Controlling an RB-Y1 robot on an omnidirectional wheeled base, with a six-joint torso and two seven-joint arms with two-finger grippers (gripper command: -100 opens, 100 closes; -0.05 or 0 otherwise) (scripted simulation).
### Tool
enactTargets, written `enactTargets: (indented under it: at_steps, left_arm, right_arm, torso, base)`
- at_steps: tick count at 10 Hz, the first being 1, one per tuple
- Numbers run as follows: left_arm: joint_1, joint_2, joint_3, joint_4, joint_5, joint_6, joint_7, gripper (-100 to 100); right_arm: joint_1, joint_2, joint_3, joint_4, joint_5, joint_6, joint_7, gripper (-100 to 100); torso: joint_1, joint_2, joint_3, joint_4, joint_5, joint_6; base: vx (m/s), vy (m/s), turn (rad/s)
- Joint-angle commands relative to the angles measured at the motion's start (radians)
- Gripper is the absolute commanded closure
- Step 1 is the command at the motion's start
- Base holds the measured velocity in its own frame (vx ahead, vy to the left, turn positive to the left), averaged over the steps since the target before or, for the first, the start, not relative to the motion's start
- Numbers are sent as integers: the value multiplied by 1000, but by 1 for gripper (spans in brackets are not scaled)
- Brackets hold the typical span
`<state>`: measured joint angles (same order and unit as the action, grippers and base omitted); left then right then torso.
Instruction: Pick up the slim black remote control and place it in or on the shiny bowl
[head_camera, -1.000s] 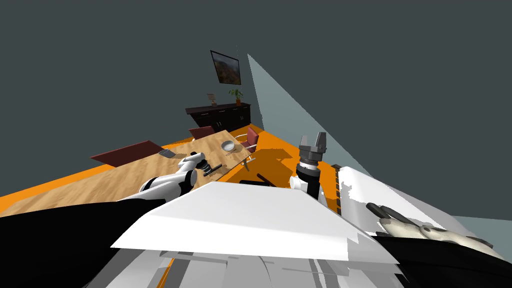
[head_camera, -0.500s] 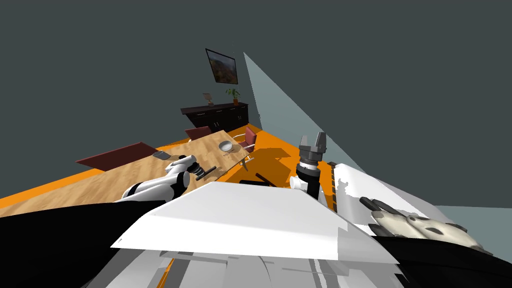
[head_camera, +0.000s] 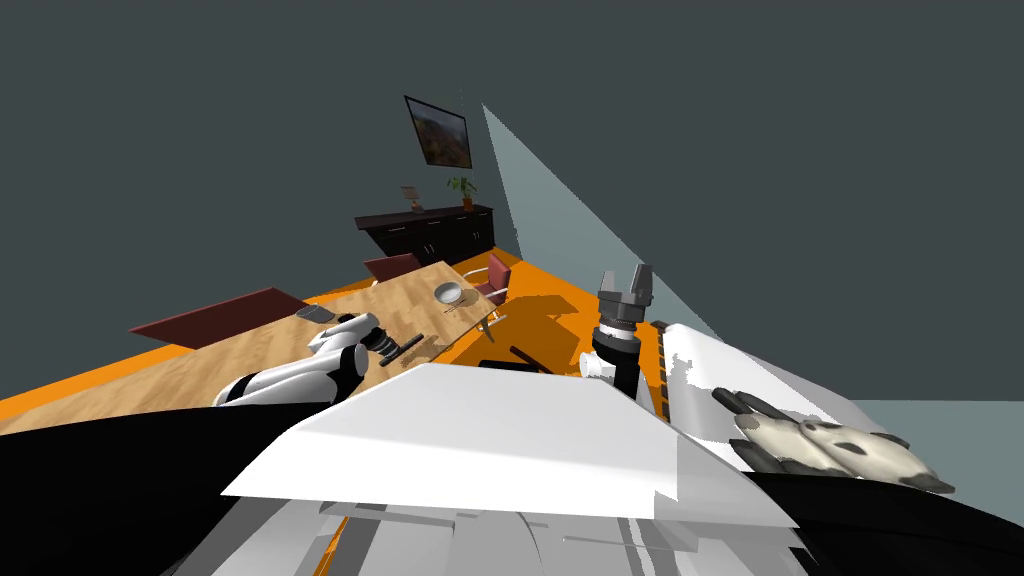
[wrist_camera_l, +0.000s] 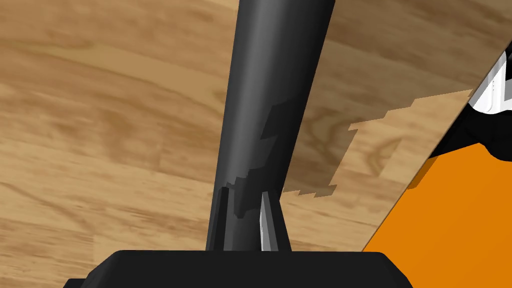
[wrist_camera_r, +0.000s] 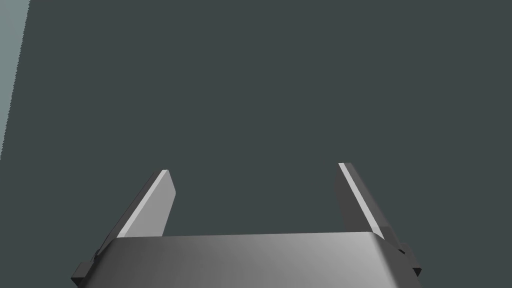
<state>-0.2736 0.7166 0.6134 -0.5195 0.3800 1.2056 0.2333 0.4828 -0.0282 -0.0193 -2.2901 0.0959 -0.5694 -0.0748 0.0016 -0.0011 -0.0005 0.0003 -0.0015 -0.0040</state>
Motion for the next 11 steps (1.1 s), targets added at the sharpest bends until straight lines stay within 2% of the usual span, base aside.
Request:
enactTargets:
  at_steps: [1, 3, 4, 5, 6, 8, 9, 11]
  left_arm:
    - [28, 30, 46, 4, 4, -4, -3, 100]
    - [28, 30, 46, 4, 4, -4, -3, 100]
    - [44, 64, 83, 26, 10, -10, -9, 100]
    - [44, 64, 83, -3, 10, -10, -9, 100]
    - [44, 64, 83, -5, 10, -10, -9, 100]
    - [44, 64, 83, 26, 10, -10, -9, 100]
    - [54, 96, 110, 47, 19, -13, -15, 100]
    - [54, 96, 110, 67, 19, -13, -15, 100]
  right_arm:
    - [0, 0, 0, 0, 0, 0, 0, 0]
    - [0, 0, 0, 0, 0, 0, 0, 0]
    - [0, 0, 0, 0, 0, 0, 0, 0]
    - [0, 0, 0, 0, 0, 0, 0, 0]
    - [0, 0, 0, 0, 0, 0, 0, 0]
    - [0, 0, 0, 0, 0, 0, 0, 0]
    - [0, 0, 0, 0, 0, 0, 0, 0]
    - [0, 0, 0, 0, 0, 0, 0, 0]
  torso:
    - [0, 0, 0, 0, 0, 0]
    - [-1, 0, 0, 0, 0, 0]
    - [-1, 0, 0, 0, 1, 0]
    - [-1, 0, 0, 0, 0, 0]
    - [-2, -1, 0, 0, -1, 1]
    - [0, 0, 0, 0, 0, 0]
    - [0, 0, 0, 0, 1, 0]
    - [-1, -2, -1, 0, -1, 1]
  base:
    - [9, -24, -122]
    - [3, -14, -19]
    - [16, -26, -145]
    - [17, -21, -78]
    - [10, -7, -1]
    - [0, 0, 0]
    - [25, -16, -197]
    - [18, -4, -60]
